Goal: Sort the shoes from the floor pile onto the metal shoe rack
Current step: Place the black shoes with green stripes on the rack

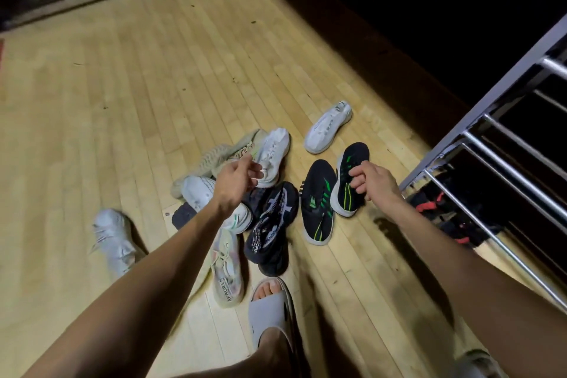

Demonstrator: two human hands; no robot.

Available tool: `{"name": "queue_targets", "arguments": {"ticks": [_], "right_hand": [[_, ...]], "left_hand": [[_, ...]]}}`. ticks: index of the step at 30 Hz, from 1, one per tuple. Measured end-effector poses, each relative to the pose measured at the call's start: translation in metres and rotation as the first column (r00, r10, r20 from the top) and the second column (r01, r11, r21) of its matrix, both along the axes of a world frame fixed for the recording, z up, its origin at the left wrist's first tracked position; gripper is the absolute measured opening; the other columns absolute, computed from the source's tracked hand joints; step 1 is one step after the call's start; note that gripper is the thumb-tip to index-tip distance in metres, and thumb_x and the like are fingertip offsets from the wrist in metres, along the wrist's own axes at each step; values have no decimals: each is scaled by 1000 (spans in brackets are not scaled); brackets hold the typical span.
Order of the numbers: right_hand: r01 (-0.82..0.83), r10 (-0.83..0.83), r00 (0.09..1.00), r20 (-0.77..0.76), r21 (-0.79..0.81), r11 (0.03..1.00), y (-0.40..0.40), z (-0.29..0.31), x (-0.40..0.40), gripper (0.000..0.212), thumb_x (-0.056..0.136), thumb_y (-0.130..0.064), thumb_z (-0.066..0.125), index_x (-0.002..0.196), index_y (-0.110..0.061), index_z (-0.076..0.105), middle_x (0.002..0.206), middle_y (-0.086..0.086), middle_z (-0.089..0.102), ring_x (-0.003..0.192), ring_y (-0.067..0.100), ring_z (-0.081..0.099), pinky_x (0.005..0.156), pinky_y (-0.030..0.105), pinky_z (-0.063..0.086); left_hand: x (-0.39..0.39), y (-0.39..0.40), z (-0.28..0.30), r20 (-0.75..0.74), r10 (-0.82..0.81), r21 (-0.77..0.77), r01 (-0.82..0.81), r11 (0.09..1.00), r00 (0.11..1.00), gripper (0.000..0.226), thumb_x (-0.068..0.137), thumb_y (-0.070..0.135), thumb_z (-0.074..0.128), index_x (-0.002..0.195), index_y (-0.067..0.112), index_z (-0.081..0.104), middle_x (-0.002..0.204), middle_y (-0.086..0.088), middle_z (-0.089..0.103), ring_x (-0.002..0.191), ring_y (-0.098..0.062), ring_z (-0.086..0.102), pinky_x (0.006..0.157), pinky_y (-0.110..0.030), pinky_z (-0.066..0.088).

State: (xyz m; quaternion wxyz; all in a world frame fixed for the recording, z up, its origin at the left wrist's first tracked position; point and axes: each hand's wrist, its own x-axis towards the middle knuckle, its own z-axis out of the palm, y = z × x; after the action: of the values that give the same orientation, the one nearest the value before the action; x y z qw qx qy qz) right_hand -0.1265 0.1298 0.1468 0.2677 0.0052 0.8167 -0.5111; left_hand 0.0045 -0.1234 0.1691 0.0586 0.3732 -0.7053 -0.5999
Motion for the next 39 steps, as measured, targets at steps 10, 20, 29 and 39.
{"name": "queue_targets", "arguments": {"ticks": [10,20,29,39], "right_hand": [[-218,199,973,119,182,959,1,-58,11,37,99,-28,34,96,-10,66,82,4,62,72,19,51,68,34,39],[-225,187,966,177,228,947,-5,-88,7,32,95,-36,34,96,-19,60,101,8,61,90,27,55,77,36,38],[-138,100,982,162,243,960,-11,-111,-11,42,98,-36,32,112,-8,59,114,16,60,103,36,60,93,47,46],[-164,105,934,342,148,975,-45,-133,9,55,98,-47,28,132,-14,55,132,9,59,77,21,68,62,30,43]], "left_hand": [[10,15,-62,235,-139,200,92,975,962,57,101,51,29,92,9,66,85,-8,66,69,-18,52,68,-31,42],[3,38,-106,331,-170,279,75,957,928,40,103,44,34,81,15,52,67,-3,47,51,-14,38,49,-23,28],[-20,67,-139,317,-186,305,85,948,930,38,104,39,37,88,12,58,78,-6,56,60,-15,47,55,-25,36],[-27,68,-166,306,-146,441,-4,898,941,39,104,41,35,76,19,51,60,4,45,42,-8,36,42,-16,27]]}}
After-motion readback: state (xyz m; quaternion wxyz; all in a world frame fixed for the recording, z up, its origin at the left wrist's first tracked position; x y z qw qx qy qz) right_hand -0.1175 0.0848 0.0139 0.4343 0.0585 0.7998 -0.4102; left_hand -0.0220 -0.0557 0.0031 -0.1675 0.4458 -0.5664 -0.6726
